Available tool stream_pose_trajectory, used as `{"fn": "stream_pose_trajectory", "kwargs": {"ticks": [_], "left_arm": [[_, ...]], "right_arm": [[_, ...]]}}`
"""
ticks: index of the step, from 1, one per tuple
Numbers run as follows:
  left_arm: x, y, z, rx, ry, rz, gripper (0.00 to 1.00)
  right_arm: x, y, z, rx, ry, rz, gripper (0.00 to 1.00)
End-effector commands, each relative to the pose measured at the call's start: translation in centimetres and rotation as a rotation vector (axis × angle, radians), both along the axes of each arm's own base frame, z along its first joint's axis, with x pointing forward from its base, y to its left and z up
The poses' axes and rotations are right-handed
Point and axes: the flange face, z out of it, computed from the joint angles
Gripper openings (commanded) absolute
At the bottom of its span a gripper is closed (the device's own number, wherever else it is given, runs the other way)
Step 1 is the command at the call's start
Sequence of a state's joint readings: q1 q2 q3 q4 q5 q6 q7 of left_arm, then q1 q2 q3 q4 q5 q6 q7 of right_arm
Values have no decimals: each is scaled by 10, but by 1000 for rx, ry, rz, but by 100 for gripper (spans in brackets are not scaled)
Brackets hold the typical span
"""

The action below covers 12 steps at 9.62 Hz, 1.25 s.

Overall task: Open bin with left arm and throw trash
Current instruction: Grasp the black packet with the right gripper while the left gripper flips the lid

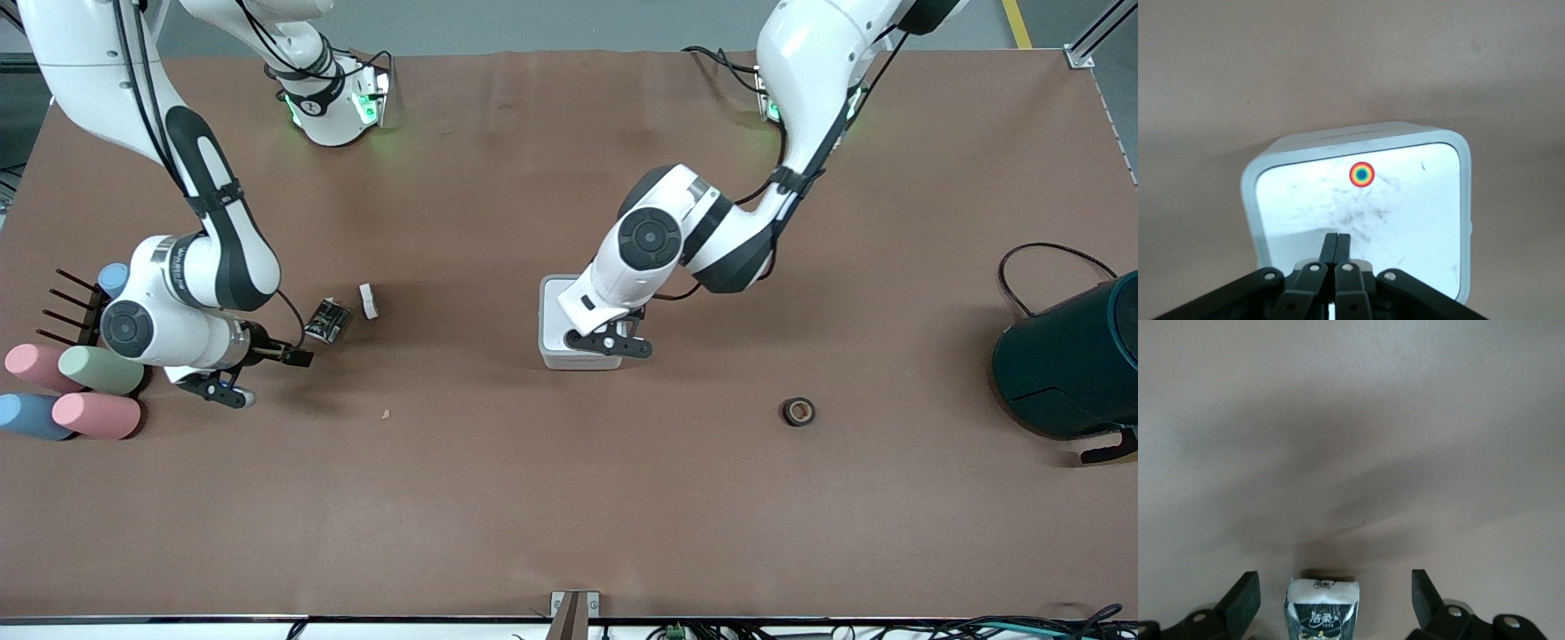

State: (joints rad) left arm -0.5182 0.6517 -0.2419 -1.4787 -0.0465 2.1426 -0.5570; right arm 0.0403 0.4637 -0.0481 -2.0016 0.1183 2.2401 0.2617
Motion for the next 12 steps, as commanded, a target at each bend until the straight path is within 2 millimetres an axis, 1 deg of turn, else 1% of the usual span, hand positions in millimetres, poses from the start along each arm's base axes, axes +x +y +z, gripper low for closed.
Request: {"fn": "stream_pose_trajectory", "kwargs": {"ticks": [1,2,3,4,5,6,7,8,9,10,11,12], "left_arm": [[6,-9,-15,-4,-31,39,0],[4,-9,-28,5,-19,37,0],[5,-9,-32,12,-30,33,0],[5,-9,-34,19,-37,36,0],[10,-1,-27,31,-48,36,0],[22,23,10,76,-58,34,0],[42,71,48,147,-45,27,0],[60,123,78,167,-22,-47,0],[75,166,80,180,12,-91,0],[90,199,68,198,27,-111,12],[104,229,37,275,32,-136,54],[113,260,9,324,7,-144,100]], "right_arm": [[-33,18,-12,28,-43,-54,100],[-49,16,-18,32,-58,-76,100],[-53,23,-19,33,-46,-64,100],[-58,34,-22,37,-11,-38,100],[-61,35,-23,38,6,-37,100],[-63,40,-24,39,20,-28,87],[-63,41,-23,40,26,-26,49],[-63,40,-23,41,27,-24,21],[-63,39,-23,41,27,-24,3],[-62,38,-21,42,28,-28,0],[-57,39,-12,48,37,-24,0],[-50,42,14,60,34,-14,0]]}}
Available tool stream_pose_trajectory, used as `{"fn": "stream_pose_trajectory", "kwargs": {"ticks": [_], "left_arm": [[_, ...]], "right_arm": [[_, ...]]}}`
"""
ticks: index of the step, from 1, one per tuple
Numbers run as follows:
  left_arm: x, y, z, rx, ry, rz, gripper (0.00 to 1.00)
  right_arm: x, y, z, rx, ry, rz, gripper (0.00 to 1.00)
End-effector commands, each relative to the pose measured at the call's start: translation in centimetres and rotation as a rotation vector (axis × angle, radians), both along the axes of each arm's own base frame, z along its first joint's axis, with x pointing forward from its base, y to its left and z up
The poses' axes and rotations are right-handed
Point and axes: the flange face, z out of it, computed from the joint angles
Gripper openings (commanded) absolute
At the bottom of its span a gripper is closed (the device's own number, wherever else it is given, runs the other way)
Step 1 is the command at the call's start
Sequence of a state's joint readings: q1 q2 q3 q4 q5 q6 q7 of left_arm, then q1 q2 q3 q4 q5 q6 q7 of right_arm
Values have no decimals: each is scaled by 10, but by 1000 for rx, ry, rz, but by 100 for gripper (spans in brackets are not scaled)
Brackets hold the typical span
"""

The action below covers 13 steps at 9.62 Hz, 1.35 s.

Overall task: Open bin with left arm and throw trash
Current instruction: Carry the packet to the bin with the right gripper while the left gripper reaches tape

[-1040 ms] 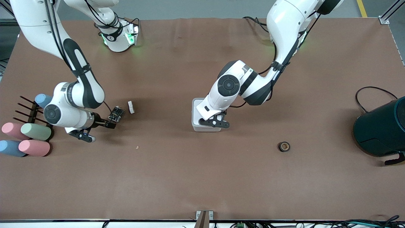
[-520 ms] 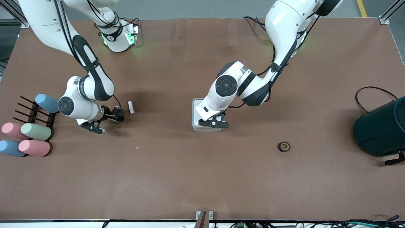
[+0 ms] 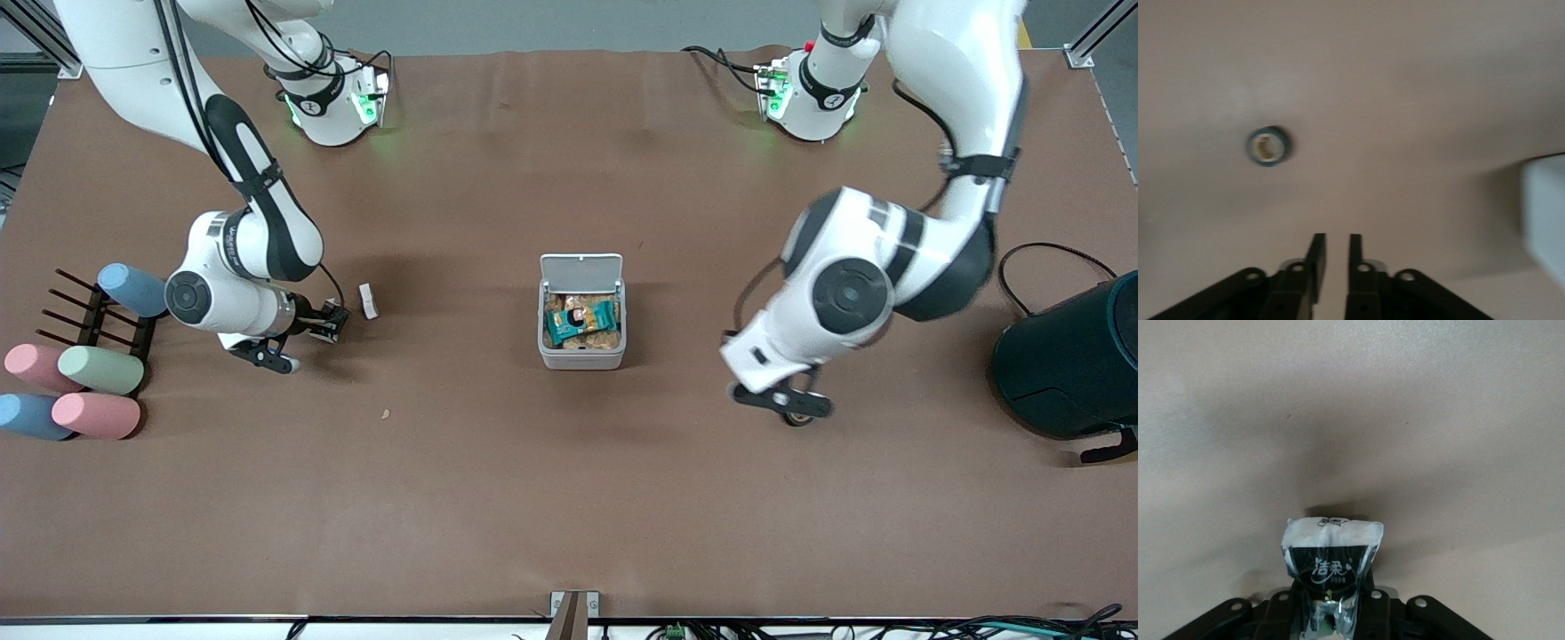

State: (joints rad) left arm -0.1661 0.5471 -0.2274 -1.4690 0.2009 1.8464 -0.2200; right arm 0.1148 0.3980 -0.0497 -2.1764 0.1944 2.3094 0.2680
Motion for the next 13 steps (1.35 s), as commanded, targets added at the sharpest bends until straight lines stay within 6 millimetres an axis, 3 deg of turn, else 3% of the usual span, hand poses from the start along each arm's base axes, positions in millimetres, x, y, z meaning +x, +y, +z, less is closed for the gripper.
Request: {"fn": "stream_pose_trajectory", "kwargs": {"ticks": [1,2,3,4,5,6,7,9,10,11,12,13], "left_arm": [[0,23,-70,27,-33,-40,100],[-2,54,-100,-1,-64,-23,100],[-11,63,-127,-45,-116,-70,100],[-12,79,-147,-72,-141,-66,100],[-9,96,-164,-71,-142,-74,100],[-10,100,-172,-82,-153,-70,100],[-14,101,-182,-103,-181,-71,100],[-8,105,-180,-119,-220,-62,100],[-6,106,-178,-122,-229,-59,99],[-4,105,-177,-127,-242,-60,78],[-5,105,-177,-127,-240,-58,29],[-5,106,-177,-127,-241,-51,4]], "right_arm": [[13,11,78,47,8,8,0],[33,32,130,65,45,45,0],[51,77,182,48,39,26,0],[64,135,224,32,-26,-28,0],[70,191,246,49,-79,-10,0],[74,245,251,78,-121,10,0],[75,285,246,108,-167,23,2],[59,371,211,142,-265,116,1],[46,398,202,157,-289,146,1],[36,417,182,151,-277,162,1],[29,427,167,134,-260,163,1],[19,438,160,127,-253,184,2]]}}
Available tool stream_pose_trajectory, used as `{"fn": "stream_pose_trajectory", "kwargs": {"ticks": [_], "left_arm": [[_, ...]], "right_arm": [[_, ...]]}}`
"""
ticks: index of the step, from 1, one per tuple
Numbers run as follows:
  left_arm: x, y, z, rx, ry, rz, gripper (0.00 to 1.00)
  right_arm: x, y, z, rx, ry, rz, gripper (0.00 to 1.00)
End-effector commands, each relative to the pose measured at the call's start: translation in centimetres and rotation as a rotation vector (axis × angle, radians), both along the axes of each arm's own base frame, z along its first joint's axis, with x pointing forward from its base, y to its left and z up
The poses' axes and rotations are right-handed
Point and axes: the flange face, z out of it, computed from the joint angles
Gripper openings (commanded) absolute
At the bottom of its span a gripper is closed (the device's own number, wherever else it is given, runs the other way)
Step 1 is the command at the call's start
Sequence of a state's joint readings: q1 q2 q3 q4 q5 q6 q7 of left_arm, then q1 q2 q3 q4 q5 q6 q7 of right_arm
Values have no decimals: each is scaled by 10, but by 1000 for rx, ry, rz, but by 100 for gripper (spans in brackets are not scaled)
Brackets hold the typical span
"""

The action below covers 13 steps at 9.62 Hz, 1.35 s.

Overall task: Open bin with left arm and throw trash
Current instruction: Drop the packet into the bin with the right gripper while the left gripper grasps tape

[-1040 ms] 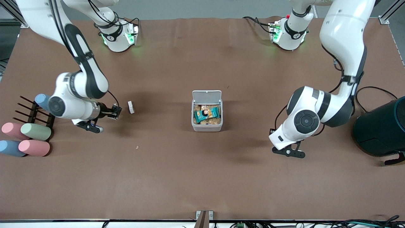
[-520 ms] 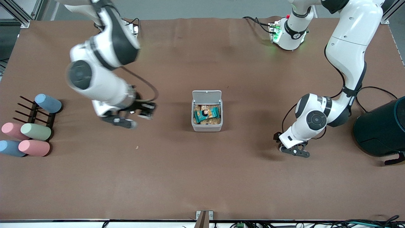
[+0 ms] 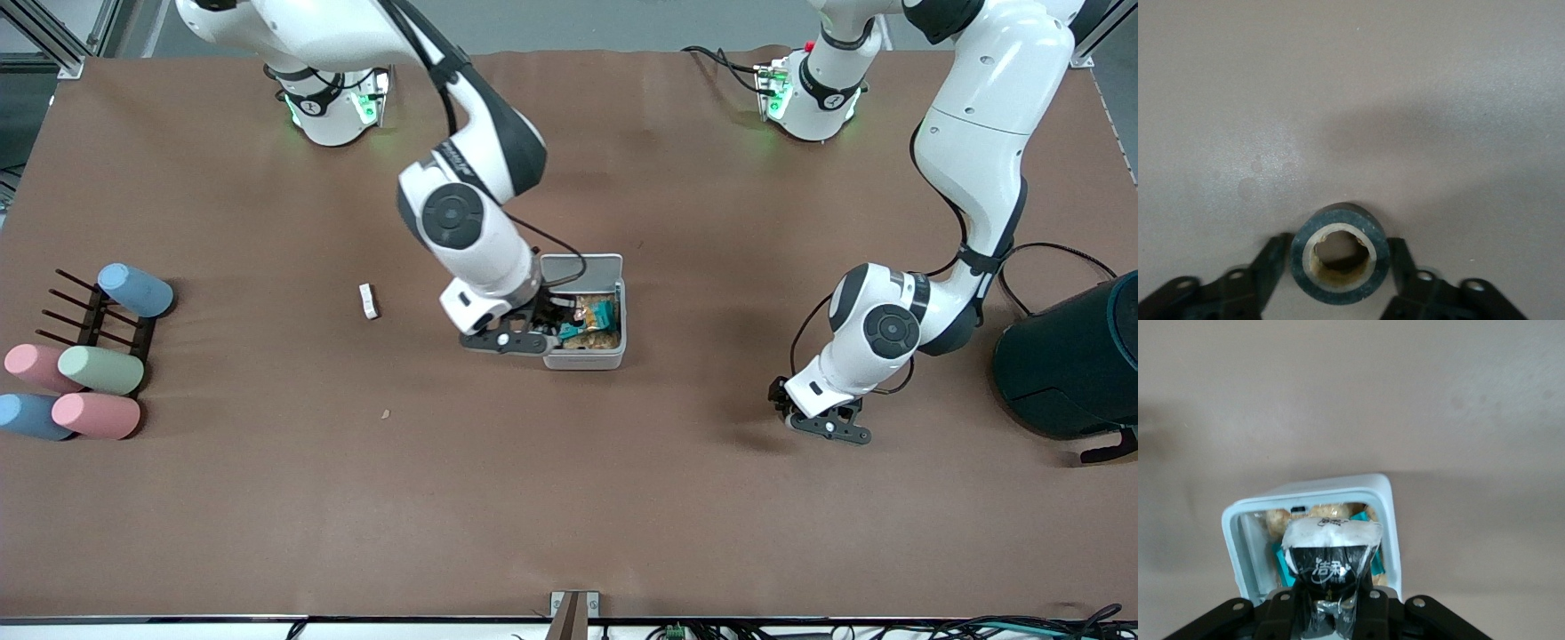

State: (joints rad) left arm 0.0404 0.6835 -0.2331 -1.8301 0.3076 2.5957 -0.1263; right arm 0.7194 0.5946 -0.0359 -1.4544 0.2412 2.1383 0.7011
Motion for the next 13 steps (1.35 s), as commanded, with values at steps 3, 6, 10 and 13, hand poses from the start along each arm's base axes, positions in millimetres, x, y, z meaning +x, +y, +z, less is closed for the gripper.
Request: {"fn": "stream_pose_trajectory", "kwargs": {"ticks": [3,6,10,13], "left_arm": [[4,-10,15,7,-24,-19,0],[8,-32,66,23,24,-26,0],[-25,-133,158,-48,136,103,0],[-80,-259,174,-91,161,272,0]], "right_arm": [[-10,18,-37,-33,42,15,16],[-14,23,-45,-33,56,12,72],[-13,22,-32,-30,62,-51,99],[7,-27,35,-45,88,-129,99]]}}
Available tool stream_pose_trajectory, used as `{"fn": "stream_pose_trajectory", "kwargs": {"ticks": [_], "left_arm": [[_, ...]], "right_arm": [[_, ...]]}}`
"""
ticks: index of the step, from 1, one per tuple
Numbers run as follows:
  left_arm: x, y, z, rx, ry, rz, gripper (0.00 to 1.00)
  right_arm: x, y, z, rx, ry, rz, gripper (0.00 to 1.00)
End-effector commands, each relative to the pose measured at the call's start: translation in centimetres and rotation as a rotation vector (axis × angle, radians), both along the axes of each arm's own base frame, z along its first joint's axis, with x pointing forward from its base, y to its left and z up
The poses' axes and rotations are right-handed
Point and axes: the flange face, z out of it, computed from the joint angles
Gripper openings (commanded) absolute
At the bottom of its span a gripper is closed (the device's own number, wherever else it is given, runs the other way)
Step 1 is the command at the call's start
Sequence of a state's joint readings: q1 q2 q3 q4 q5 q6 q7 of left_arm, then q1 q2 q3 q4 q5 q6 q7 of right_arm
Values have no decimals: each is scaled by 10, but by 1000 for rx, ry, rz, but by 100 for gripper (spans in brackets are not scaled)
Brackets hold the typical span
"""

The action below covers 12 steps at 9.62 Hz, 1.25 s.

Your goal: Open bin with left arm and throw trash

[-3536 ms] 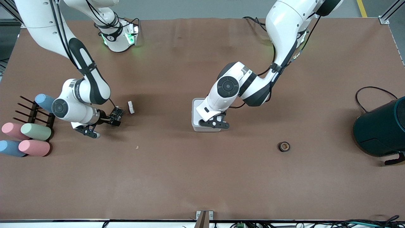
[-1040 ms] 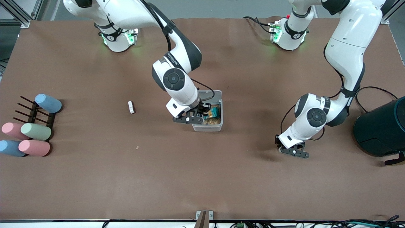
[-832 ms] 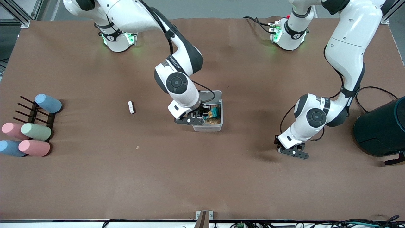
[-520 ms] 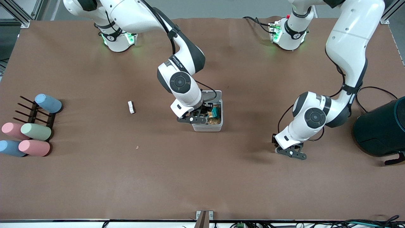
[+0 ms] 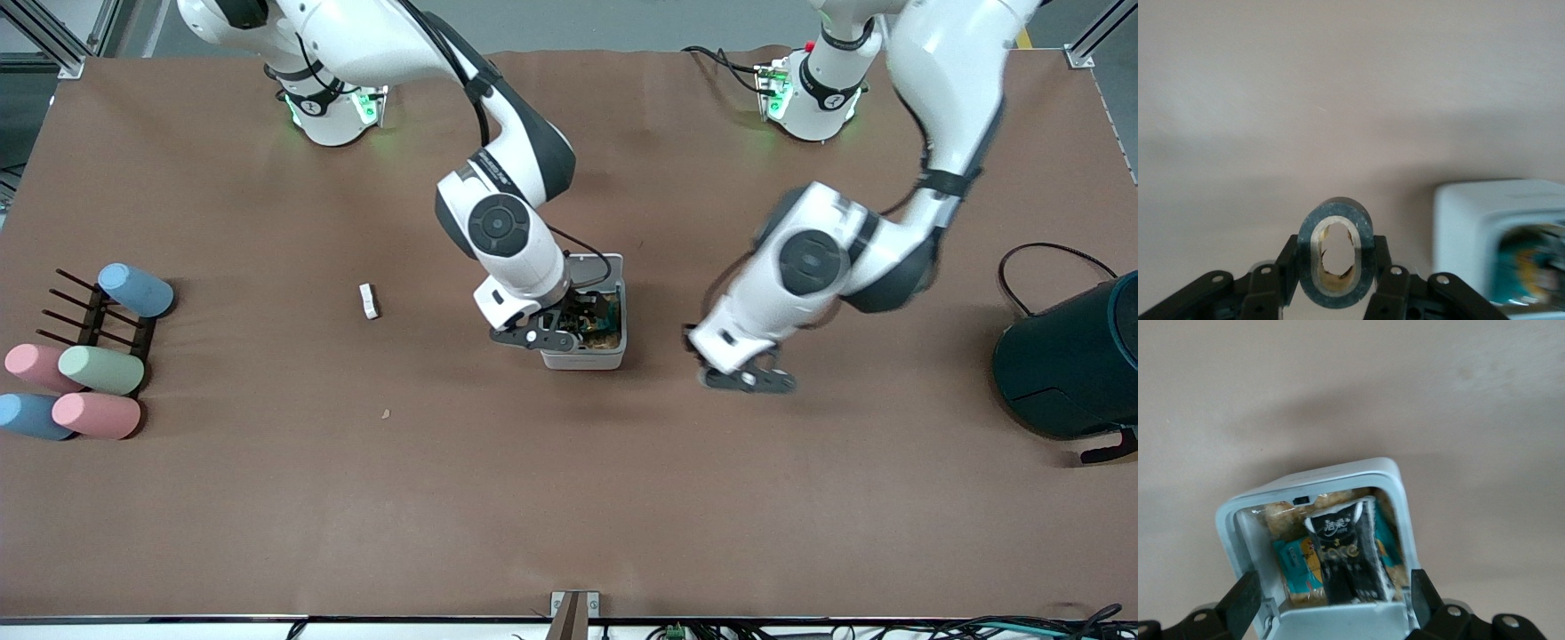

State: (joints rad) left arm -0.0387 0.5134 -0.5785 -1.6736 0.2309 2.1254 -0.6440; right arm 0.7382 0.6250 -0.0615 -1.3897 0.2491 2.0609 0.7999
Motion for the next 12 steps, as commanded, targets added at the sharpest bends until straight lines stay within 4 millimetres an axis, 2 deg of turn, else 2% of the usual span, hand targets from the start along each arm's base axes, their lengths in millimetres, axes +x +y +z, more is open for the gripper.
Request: {"fn": "stream_pose_trajectory", "kwargs": {"ticks": [1,2,3,4,5,6,7,8,9,10,11,12], "left_arm": [[-22,-57,1,-11,20,73,0],[-31,-75,1,-15,23,86,0],[-43,-93,-2,-17,32,92,0],[-55,-109,-8,-11,42,97,2],[-58,-112,-13,-8,50,107,43],[-58,-112,-15,8,34,100,99],[-57,-110,-16,15,31,111,100],[-51,-102,-12,16,26,116,100],[-38,-87,-3,12,10,138,100],[-18,-58,17,19,-10,185,100],[6,-17,43,18,-37,241,100],[24,22,76,38,-33,223,100]], "right_arm": [[20,-90,37,-50,80,-69,98],[30,-164,33,-47,107,-18,98],[24,-217,23,-41,134,49,99],[20,-273,5,-40,157,120,99],[21,-325,-19,-64,170,182,99],[14,-353,-46,-84,148,237,99],[-9,-377,-81,-87,97,298,99],[-37,-388,-106,-93,23,344,99],[-59,-386,-126,-108,-35,353,99],[-72,-374,-136,-114,-47,376,99],[-83,-361,-140,-114,-36,404,99],[-96,-347,-147,-115,-23,439,99]]}}
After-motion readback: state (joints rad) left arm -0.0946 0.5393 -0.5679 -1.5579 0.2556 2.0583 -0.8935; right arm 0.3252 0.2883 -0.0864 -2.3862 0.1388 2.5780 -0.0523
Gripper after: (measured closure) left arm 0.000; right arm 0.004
